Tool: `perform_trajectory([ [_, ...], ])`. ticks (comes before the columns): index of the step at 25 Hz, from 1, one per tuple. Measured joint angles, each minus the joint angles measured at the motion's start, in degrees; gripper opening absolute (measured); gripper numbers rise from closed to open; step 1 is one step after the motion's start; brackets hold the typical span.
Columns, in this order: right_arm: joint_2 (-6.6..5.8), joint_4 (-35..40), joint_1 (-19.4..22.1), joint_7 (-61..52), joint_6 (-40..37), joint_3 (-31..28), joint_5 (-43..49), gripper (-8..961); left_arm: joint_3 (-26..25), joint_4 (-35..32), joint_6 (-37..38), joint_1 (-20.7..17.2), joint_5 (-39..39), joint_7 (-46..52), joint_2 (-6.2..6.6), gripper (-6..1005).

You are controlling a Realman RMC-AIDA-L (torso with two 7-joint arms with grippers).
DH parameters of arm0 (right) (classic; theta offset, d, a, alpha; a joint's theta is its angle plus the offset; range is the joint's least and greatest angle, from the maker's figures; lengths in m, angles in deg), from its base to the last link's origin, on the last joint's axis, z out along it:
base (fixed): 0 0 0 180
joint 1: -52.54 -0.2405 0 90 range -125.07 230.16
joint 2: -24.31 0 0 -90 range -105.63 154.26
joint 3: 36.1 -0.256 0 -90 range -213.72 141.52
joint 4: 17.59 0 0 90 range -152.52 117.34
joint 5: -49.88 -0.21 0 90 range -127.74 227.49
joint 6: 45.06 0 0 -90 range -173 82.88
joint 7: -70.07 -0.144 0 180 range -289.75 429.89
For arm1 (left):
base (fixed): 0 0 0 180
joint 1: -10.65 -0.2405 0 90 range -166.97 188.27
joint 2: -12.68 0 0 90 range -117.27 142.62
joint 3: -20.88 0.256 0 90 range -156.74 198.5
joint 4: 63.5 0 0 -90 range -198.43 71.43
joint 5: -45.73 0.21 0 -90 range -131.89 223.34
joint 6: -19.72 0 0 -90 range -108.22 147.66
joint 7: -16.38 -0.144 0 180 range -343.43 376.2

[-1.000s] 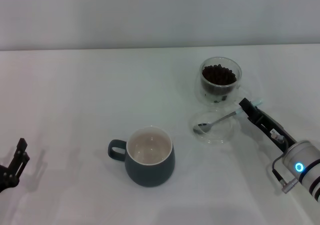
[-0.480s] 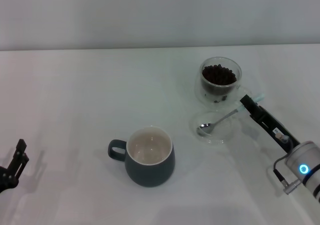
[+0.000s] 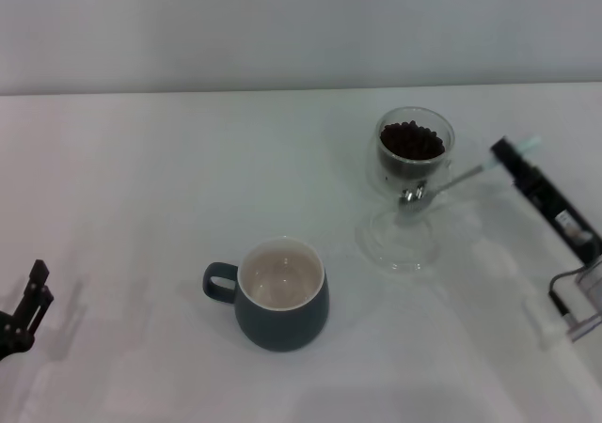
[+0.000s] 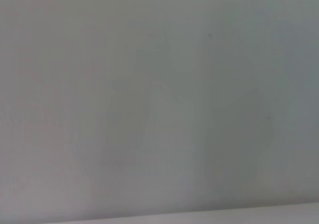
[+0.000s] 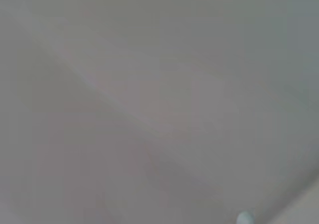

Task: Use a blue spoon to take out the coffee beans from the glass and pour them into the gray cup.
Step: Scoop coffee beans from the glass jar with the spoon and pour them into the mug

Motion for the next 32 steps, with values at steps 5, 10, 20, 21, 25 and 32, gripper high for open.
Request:
perform_trajectory([
  [5, -0.08, 6.8, -2.5, -0.6, -9.3, 0.6, 2.4, 144, 0.0, 0.4, 0.0, 0.2, -0.5, 0.0, -0.06, 756],
  [10, -0.28, 14.9, -7.0, -1.0, -11.7, 3.7, 3.0, 144, 0.0, 0.4, 0.0, 0.3, -1.0, 0.0, -0.14, 757],
  [20, 0.02, 29.9, -10.6, -0.8, -4.3, 16.2, 2.6, 145, 0.0, 0.0, 0.1, 1.1, -3.9, 0.0, -0.16, 757],
  [21, 0.02, 30.5, -10.8, -0.6, -3.1, 16.7, 2.5, 145, 0.0, 0.0, 0.1, 1.2, -4.0, 0.0, -0.16, 757],
  [25, 0.18, 31.2, -12.3, 2.6, 1.3, 17.7, 2.4, 145, 0.0, -0.2, 0.0, 1.3, -5.2, 0.0, -0.24, 757],
  [32, 0.23, 31.3, -13.5, 5.0, 6.6, 22.1, 2.4, 144, 0.0, 0.0, -0.4, 2.0, -6.3, 4.0, -0.21, 756],
])
